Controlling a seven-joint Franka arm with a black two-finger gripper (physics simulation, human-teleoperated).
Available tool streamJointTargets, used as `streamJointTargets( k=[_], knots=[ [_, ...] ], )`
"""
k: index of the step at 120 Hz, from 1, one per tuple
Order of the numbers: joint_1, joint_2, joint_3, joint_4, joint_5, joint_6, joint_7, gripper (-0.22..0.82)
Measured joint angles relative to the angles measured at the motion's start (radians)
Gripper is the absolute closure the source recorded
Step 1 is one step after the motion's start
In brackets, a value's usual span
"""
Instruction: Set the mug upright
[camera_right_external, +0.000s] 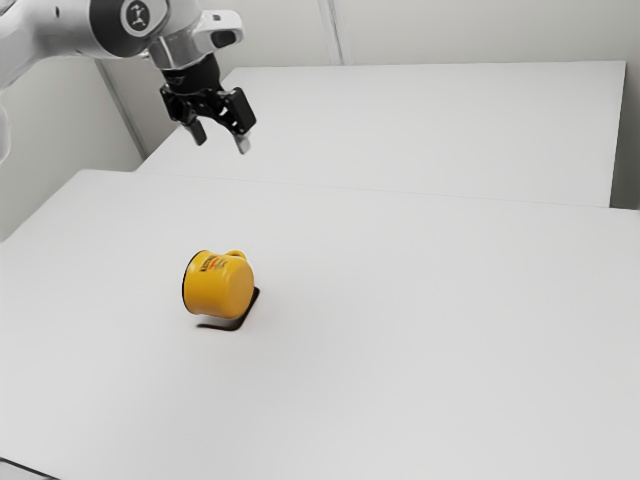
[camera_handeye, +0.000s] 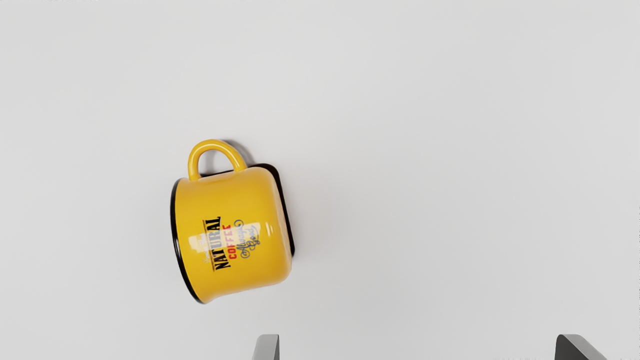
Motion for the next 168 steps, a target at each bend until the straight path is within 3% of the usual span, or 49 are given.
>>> streamJointTargets(
  k=[32,68,93,123,168],
  knots=[
    [-0.007,-0.009,0.001,-0.010,0.001,-0.001,-0.001,0.00],
    [-0.009,-0.050,0.018,-0.115,-0.033,0.008,-0.002,0.00],
    [-0.022,-0.063,0.096,-0.214,-0.120,0.028,0.005,0.00],
    [0.064,-0.057,0.155,-0.287,-0.205,0.089,0.071,0.00],
    [0.036,-0.013,0.274,-0.369,-0.325,0.201,0.261,0.00]
  ],
)
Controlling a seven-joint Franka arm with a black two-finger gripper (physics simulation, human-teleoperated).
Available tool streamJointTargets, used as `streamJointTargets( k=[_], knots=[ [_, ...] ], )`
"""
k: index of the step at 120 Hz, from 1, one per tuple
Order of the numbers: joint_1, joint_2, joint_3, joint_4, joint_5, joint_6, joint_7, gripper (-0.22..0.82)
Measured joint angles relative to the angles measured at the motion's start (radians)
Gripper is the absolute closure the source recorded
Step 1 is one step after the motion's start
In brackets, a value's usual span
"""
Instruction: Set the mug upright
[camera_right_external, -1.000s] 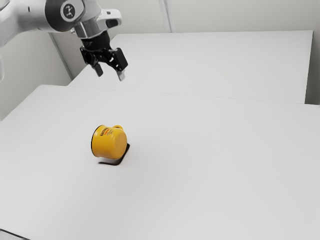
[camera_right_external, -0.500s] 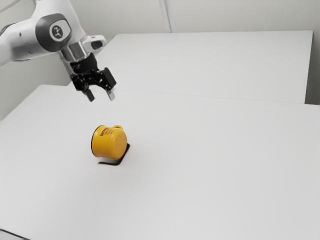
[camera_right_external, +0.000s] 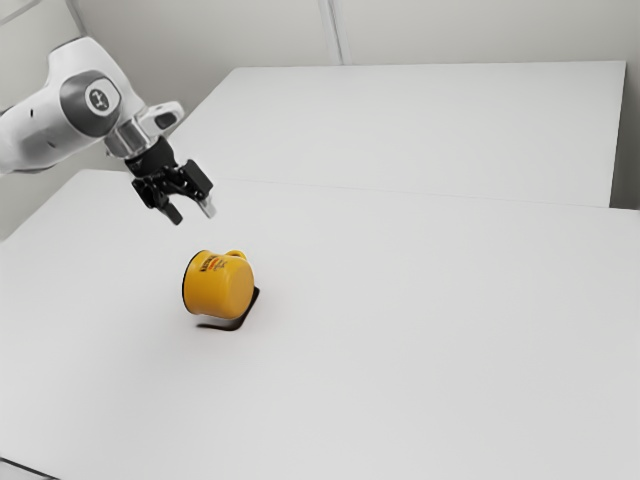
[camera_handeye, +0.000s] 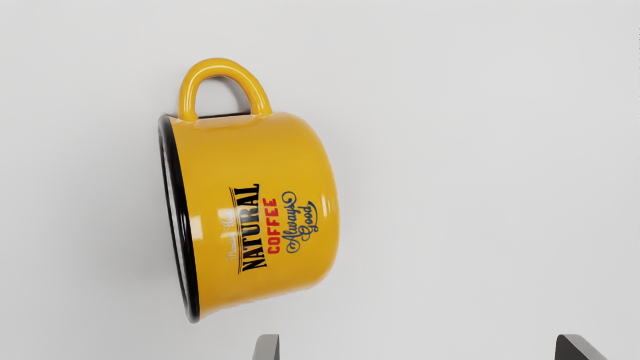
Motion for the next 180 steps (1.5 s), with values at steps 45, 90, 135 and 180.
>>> streamJointTargets(
  k=[45,90,135,180],
  knots=[
    [0.021,0.108,0.111,-0.022,-0.160,0.032,0.166,0.00],
    [0.105,0.214,0.113,-0.012,-0.275,0.018,0.318,0.00],
    [0.135,0.263,0.112,-0.005,-0.344,0.004,0.430,0.00],
    [0.159,0.320,0.109,-0.014,-0.509,-0.085,0.489,0.00]
  ],
)
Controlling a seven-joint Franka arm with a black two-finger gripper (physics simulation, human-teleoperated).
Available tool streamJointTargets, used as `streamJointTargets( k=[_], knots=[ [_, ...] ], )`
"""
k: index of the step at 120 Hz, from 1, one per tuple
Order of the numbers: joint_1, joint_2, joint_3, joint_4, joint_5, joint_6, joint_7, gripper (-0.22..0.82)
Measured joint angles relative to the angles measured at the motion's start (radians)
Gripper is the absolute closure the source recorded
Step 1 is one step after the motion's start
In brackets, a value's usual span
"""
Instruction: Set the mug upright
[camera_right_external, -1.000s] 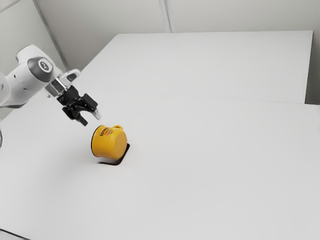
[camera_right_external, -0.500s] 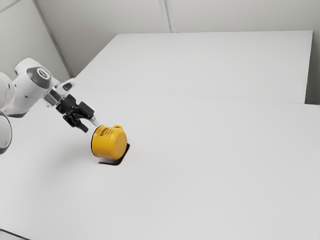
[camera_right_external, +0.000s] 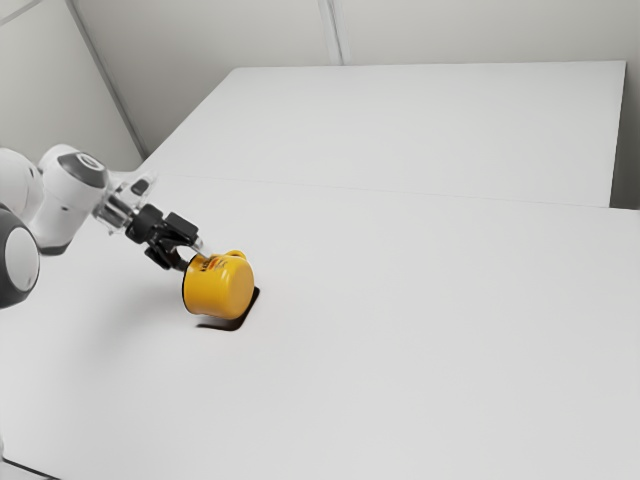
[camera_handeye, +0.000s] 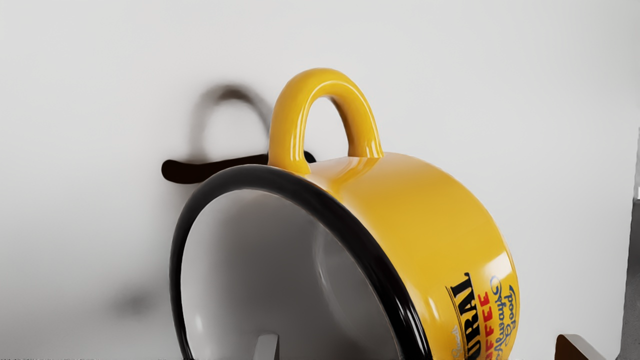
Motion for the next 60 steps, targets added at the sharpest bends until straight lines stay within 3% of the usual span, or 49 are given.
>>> streamJointTargets(
  k=[18,60],
  knots=[
    [0.013,0.021,-0.001,-0.008,-0.020,-0.056,0.014,0.07],
    [0.022,0.028,-0.004,-0.005,-0.036,-0.145,0.039,0.37]
  ],
)
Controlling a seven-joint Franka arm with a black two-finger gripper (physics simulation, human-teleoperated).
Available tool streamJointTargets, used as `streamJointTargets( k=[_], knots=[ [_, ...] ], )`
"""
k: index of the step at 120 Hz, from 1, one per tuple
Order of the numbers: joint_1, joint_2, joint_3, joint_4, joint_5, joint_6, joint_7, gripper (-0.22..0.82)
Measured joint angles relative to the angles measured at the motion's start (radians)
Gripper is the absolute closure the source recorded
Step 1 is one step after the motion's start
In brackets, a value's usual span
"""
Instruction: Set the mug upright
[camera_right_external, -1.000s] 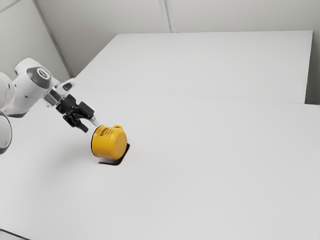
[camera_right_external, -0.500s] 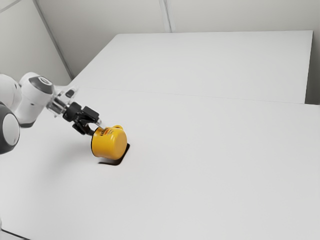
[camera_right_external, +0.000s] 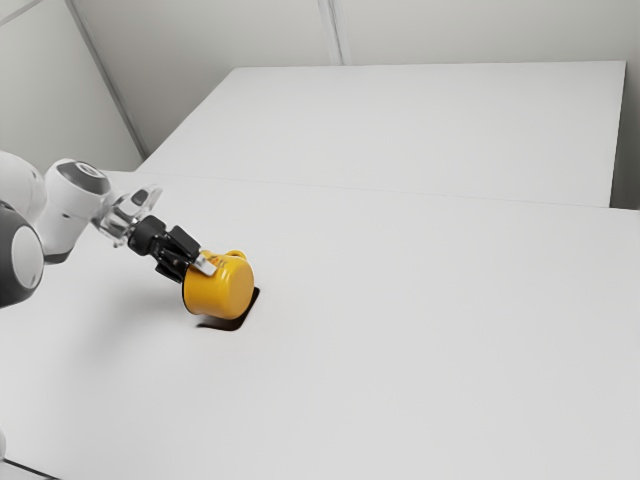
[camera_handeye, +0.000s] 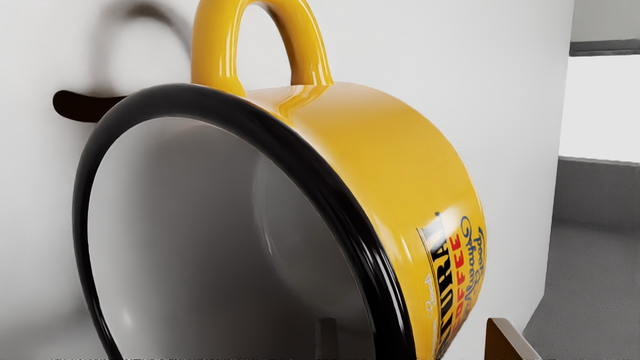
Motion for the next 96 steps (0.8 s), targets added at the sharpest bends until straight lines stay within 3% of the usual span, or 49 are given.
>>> streamJointTargets(
  k=[20,36,74,96],
  knots=[
    [0.004,-0.001,0.000,-0.001,-0.006,-0.034,0.011,0.59],
    [0.004,-0.002,0.000,0.000,-0.004,-0.042,0.018,0.69],
    [-0.006,-0.039,-0.006,0.005,0.015,-0.038,0.030,0.77],
    [-0.100,-0.103,-0.006,0.007,0.141,0.025,0.031,0.78]
  ],
)
